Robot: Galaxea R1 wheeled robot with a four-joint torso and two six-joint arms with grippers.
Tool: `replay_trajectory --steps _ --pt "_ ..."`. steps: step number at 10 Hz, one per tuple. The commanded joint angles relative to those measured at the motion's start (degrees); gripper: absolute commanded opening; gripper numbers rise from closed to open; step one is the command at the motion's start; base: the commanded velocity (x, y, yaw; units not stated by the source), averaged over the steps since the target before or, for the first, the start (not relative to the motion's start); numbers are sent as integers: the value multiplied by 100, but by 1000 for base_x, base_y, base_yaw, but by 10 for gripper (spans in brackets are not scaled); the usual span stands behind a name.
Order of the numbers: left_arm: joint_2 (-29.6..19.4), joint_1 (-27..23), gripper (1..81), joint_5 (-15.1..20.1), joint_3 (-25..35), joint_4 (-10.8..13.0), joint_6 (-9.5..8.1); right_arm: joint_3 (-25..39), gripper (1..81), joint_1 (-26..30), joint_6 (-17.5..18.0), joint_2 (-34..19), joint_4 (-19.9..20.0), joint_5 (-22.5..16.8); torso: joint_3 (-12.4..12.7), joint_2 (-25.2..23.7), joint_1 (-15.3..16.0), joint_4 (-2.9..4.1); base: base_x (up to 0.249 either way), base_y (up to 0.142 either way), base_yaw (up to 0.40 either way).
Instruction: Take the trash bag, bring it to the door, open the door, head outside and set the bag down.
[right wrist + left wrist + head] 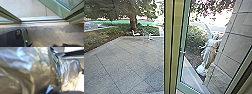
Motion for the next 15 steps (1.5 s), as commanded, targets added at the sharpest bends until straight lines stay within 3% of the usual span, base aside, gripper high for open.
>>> replay_trajectory --steps 1,2,3,7,8,11,15 --pt "0 -215 10 537 12 -24 59 937 811 -1385 42 -356 340 1040 0 0 0 0 0 0 0" --pt "0 -223 10 528 3 -33 59 841 811 -1667 42 -216 340 1357 2 0 0 0 0 0 0" --pt "9 -241 10 528 3 -42 59 657 811 -1817 25 3 331 1428 2 0 0 0 0 0 0" --pt "62 -277 10 502 3 -60 59 -355 811 -2256 24 937 375 1437 6 -4 -11 0 0 0 0" --pt "88 -277 10 344 3 -60 59 -531 811 -2388 -11 1148 349 1446 6 -4 -13 0 0 0 0" --pt "290 -277 10 -578 3 2 59 -935 811 -2766 -20 1639 358 1428 9 -4 -13 0 0 0 0" --pt "308 -312 10 -622 -14 11 85 -1988 811 -2863 7 2605 393 1437 11 -4 -15 0 0 0 0"
